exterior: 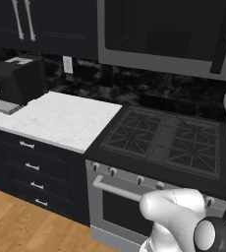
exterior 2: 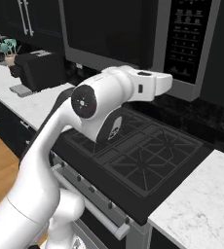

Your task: Pick the sweet potato from the sink and place it in the bowl. Then pick the bowl and place it in the microwave. Then close the microwave door and press the start button.

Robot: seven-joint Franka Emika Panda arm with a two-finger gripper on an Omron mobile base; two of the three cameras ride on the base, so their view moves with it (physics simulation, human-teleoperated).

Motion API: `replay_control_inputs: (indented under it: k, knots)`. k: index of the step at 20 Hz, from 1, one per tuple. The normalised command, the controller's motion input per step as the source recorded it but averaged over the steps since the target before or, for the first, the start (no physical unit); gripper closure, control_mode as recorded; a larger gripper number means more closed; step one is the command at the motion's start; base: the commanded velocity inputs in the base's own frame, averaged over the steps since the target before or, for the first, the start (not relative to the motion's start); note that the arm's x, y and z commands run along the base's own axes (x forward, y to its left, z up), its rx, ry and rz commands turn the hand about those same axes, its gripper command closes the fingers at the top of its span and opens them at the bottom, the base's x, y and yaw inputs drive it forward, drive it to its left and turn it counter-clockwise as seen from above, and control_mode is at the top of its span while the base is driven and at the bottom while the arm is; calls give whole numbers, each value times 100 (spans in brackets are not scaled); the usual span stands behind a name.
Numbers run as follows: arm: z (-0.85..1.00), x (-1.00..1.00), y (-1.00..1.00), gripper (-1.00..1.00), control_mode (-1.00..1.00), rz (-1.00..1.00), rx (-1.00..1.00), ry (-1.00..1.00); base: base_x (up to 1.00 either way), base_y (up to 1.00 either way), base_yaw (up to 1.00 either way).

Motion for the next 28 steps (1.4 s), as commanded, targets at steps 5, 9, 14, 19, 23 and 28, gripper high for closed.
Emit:
replay_control_inputs:
  k: [5,9,14,19,23,28]
  knots:
    - [0,12,-43,100,-100,0,0,0,0,0,0]
    - [0,13,-34,100,-100,0,0,0,0,0,0]
    - [0,23,-18,100,-100,0,0,0,0,0,0]
    - [-1,33,0,100,-100,0,0,1,0,0,0]
    - [0,19,-21,100,-100,0,0,0,0,0,0]
    - [-6,1,-20,100,-100,0,0,0,0,0,0]
